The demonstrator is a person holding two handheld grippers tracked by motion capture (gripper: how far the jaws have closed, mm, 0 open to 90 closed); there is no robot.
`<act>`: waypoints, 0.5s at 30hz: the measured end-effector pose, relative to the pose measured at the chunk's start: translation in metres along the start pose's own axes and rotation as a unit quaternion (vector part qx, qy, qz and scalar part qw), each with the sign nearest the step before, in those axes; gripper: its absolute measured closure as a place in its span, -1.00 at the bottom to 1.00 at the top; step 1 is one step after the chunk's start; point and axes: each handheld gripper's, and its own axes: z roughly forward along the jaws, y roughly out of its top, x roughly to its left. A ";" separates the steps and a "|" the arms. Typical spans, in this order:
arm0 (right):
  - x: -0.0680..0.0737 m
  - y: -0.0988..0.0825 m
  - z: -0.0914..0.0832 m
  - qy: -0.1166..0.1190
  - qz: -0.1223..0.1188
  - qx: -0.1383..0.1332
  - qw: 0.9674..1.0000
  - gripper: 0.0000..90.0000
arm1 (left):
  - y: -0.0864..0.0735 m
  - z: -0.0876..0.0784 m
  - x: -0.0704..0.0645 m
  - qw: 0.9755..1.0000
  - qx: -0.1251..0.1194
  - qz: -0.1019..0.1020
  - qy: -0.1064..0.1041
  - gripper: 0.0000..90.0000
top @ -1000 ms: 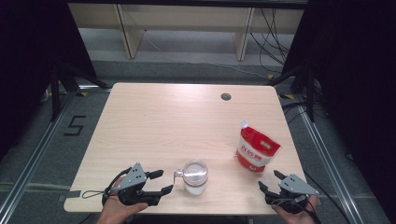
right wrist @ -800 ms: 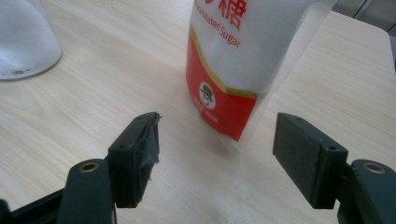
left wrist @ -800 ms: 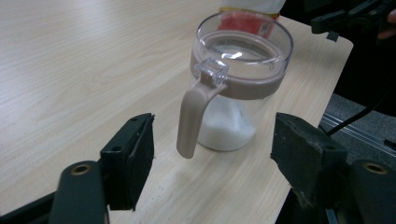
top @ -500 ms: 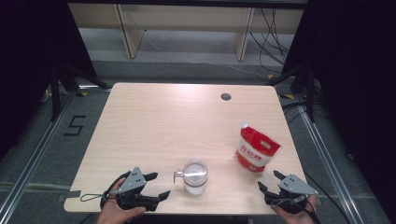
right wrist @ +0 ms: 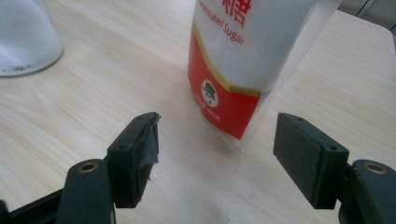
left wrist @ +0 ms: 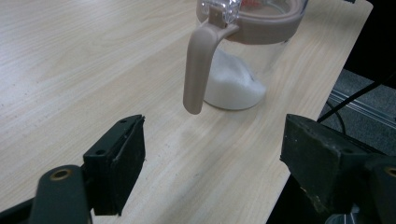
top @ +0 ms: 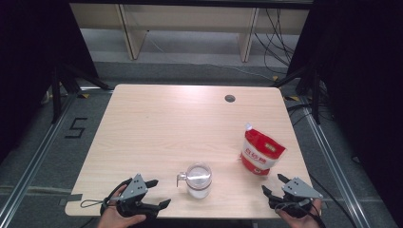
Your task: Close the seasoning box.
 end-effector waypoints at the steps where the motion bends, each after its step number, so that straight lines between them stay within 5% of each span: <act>1: 0.000 0.000 0.000 0.001 0.000 0.001 1.000 -0.29 | 0.000 -0.002 0.001 1.000 0.015 0.011 0.005 -0.52; 4: 0.001 0.000 0.000 -0.002 -0.004 0.005 1.000 -0.29 | -0.005 0.001 -0.001 1.000 0.002 -0.005 -0.006 -0.53; 5: 0.001 0.000 0.000 -0.002 -0.003 0.005 1.000 -0.29 | -0.005 -0.001 0.001 1.000 0.021 0.007 -0.004 -0.53; 8: 0.001 0.000 0.000 -0.003 -0.003 0.006 1.000 -0.29 | -0.007 -0.001 0.001 1.000 0.023 0.006 0.002 -0.53; 10: 0.001 0.000 0.000 0.000 0.002 0.010 1.000 -0.29 | -0.007 -0.002 0.003 0.999 0.026 0.022 0.007 -0.54; 11: 0.001 0.000 0.000 0.002 0.004 0.012 1.000 -0.29 | -0.008 -0.001 0.000 1.000 0.018 0.009 0.000 -0.54; 15: 0.001 -0.001 0.000 0.002 0.004 0.012 1.000 -0.29 | -0.010 0.000 0.000 1.000 0.025 0.007 -0.002 -0.54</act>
